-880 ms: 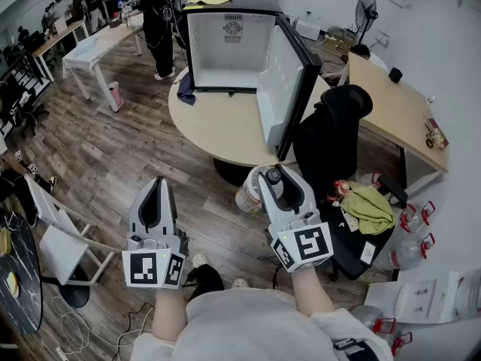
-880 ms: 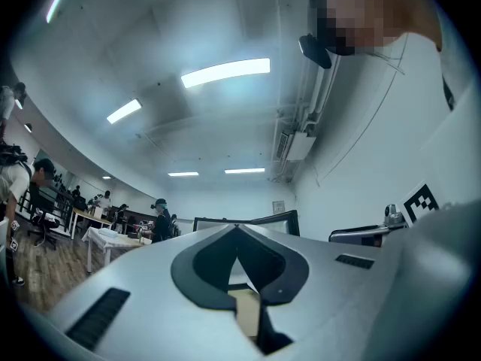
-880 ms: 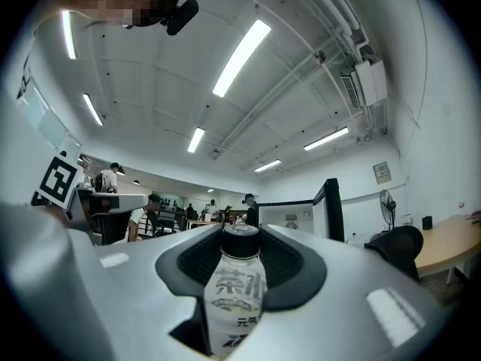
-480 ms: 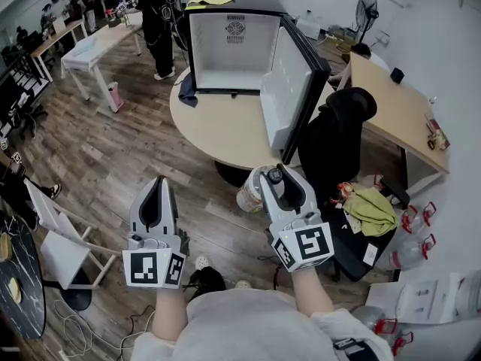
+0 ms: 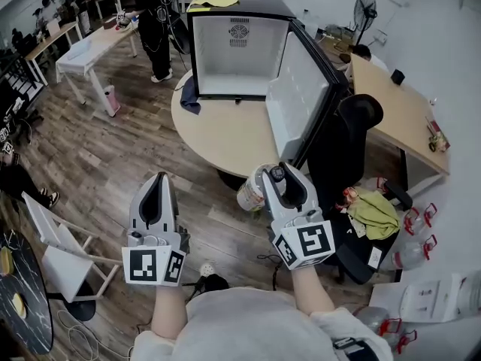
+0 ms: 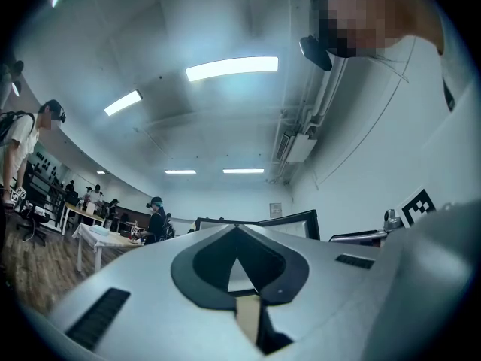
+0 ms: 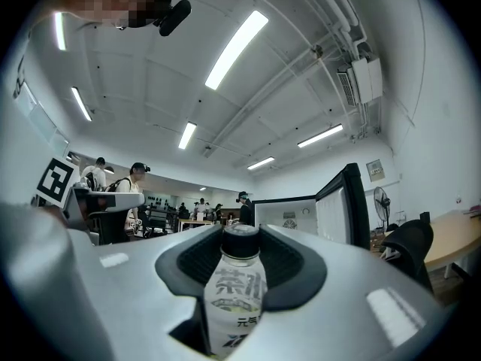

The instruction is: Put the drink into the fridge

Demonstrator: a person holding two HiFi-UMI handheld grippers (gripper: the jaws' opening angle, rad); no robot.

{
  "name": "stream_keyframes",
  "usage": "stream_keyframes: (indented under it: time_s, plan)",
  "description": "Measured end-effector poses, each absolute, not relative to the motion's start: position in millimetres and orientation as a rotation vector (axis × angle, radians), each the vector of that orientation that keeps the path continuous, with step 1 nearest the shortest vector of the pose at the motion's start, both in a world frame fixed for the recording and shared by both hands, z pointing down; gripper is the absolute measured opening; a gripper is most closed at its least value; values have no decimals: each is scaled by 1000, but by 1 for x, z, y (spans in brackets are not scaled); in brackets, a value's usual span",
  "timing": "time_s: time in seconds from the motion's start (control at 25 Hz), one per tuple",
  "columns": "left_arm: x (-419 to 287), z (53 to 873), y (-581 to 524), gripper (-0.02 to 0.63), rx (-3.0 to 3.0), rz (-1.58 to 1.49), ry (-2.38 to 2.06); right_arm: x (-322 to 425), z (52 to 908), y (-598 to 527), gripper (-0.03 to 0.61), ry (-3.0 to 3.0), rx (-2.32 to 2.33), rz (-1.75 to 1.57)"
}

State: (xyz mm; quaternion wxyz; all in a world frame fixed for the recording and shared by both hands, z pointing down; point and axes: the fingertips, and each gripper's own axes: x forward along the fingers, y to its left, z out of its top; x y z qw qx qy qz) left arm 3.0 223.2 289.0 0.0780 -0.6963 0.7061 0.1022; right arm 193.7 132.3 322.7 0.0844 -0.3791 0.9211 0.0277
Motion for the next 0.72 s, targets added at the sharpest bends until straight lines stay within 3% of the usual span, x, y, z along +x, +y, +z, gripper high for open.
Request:
stream_keyframes:
  time_s: [0.72]
  plan:
    - [-101, 285, 179, 8, -2146, 340, 2048, 107, 311, 92, 161, 2672, -1230, 102]
